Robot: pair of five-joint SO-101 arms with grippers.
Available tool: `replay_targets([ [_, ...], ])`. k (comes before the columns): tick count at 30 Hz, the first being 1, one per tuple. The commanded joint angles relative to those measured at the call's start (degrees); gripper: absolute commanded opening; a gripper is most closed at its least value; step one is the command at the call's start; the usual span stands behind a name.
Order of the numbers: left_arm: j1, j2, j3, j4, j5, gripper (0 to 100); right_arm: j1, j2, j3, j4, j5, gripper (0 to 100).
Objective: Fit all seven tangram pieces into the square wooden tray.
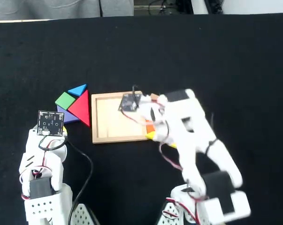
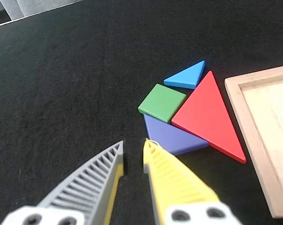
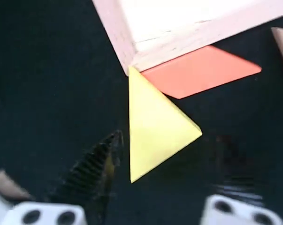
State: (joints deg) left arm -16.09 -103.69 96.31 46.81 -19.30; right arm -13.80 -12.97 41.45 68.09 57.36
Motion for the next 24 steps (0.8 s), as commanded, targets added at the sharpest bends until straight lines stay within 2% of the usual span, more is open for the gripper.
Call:
replay_targets([
  [1, 0.22, -0.44, 1.1, 0.18, 0.0, 8, 0.7, -6.81, 7.6, -8.7, -1.14, 38.1],
  [7, 1.36, -0.44, 1.1, 0.26, 0.0, 8, 0.79, -5.23, 9.01, -10.64, -0.97, 38.2],
  [16, 1.36, -0.44, 1.1, 0.26, 0.0, 8, 5.89, 8.75, 0.13, -10.29, -0.62, 38.3],
  [19, 1.45, -0.44, 1.1, 0.26, 0.0, 8, 6.07, 12.79, -0.48, -10.29, 1.93, 38.2],
  [24, 1.54, -0.44, 1.1, 0.26, -0.09, 8, 6.68, 14.02, -3.47, -10.29, 2.11, 38.2],
])
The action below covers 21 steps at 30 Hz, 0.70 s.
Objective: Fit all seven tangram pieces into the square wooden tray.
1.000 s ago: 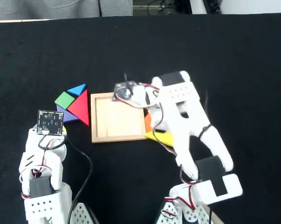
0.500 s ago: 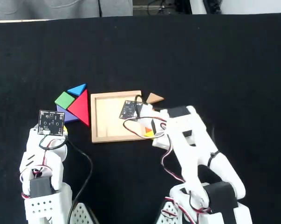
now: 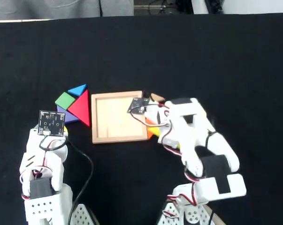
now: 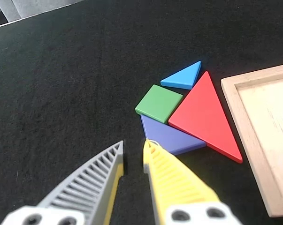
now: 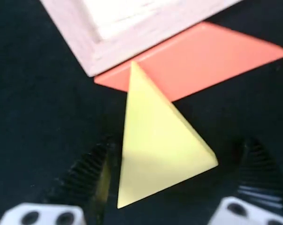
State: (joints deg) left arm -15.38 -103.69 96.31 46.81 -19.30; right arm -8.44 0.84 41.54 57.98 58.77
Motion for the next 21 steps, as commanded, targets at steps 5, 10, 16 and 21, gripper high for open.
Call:
replay_targets([
  [5, 0.84, -0.44, 1.1, 0.26, -0.09, 8, 1.76, -0.04, -3.74, 0.53, -0.88, 38.2],
  [10, 0.92, -0.44, 1.1, 0.26, -0.09, 8, 3.16, 0.31, -5.32, 0.7, -7.65, 38.2],
  [16, 0.92, -0.44, 1.1, 0.26, -0.09, 8, 4.22, 0.57, -7.16, 0.97, -12.48, 38.3],
  [21, 0.75, -0.44, 1.1, 0.26, -0.09, 8, 4.22, 0.57, -7.16, 0.7, -16.0, 38.6],
])
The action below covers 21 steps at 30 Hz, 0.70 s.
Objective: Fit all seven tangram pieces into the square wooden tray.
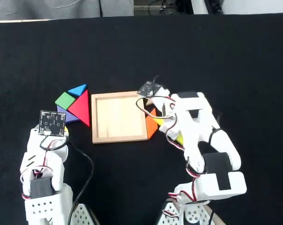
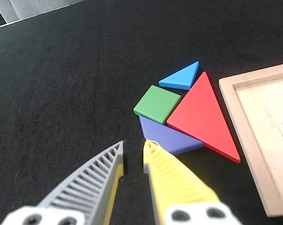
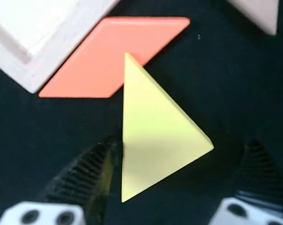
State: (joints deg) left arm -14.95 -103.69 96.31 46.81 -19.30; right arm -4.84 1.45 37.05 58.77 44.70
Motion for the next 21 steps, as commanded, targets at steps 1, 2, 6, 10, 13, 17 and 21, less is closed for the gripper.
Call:
replay_targets([
  [1, 0.31, -0.44, 1.1, 0.26, -0.09, 8, 0.62, -0.04, -2.59, -0.18, -2.37, 38.6],
  [2, 0.31, -0.44, 1.1, 0.26, -0.09, 8, 0.62, -0.04, -2.59, -0.26, -2.55, 38.6],
  [6, 0.22, -0.44, 1.1, 0.26, -0.09, 8, 0.62, 0.04, -2.51, -0.26, -3.16, 38.6],
  [10, 0.22, -0.44, 1.1, 0.26, -0.09, 8, 0.53, 1.63, -2.86, -1.76, -2.9, 38.2],
  [13, 0.22, -0.44, 1.1, 0.26, -0.09, 8, 0.62, 4.44, -4.35, -2.46, -2.9, 38.2],
  [17, 0.22, -0.44, 1.1, 0.26, -0.09, 8, 0.88, 8.48, -9.19, 1.14, -2.81, 38.2],
  [21, 0.22, -0.44, 1.1, 0.26, -0.09, 8, 0.62, 9.98, -10.33, 2.2, -2.73, 38.1],
])
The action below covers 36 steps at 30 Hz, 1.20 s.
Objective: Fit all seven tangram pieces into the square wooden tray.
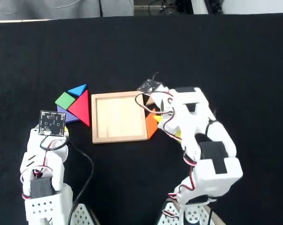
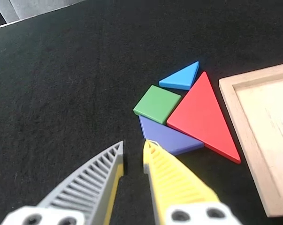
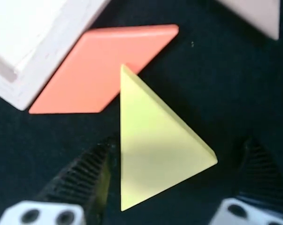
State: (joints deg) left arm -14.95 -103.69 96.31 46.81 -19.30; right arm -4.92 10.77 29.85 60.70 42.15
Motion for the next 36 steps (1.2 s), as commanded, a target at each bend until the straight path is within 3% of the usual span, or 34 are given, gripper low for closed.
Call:
replay_targets([
  [1, 0.22, -0.44, 1.1, 0.26, -0.09, 8, 0.7, 0.66, -3.21, 0.44, -0.18, 38.1],
  [17, 0.31, -0.44, 1.1, 0.26, -0.09, 8, 1.05, 0.66, -2.95, 1.41, -4.31, 37.8],
  [25, 0.31, -0.44, 1.1, 0.26, -0.09, 8, 0.7, 0.66, -3.21, 1.41, -4.04, 19.8],
  [30, 0.31, -0.44, 1.1, 0.26, -0.09, 8, 1.05, -0.22, -4.0, 2.02, -4.13, 20.1],
  [36, 0.4, -0.44, 1.1, 0.26, -0.09, 8, 0.18, -10.86, -9.54, 12.04, -3.25, 19.8],
])
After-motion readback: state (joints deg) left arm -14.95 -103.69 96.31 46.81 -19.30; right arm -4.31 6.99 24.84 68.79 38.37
